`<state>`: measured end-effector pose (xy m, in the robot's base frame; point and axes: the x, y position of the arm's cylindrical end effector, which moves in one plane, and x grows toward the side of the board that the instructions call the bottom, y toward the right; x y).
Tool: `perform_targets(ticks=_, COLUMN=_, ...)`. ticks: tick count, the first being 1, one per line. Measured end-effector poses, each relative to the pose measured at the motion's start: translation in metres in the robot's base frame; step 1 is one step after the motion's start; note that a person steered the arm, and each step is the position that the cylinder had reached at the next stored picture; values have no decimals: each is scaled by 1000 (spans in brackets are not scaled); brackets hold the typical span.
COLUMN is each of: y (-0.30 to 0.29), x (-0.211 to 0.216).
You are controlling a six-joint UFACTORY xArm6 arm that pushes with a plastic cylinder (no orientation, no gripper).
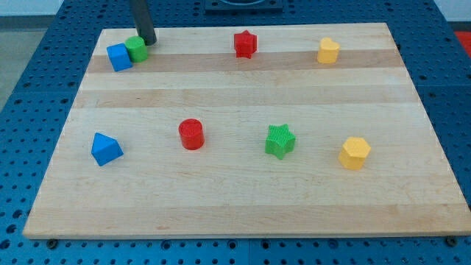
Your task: Nudge the green circle a bit down
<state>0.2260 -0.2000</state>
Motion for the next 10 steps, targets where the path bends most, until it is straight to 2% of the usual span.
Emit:
perform_targets(ticks=3, y=15, x=0)
perform_targets(ticks=4, y=-2, x=-30)
perform_targets(ticks=6, y=-39, x=-24)
perform_targets(ticks=9, y=-29, x=-14)
perform_targets(ticks=10, y=-29, x=5)
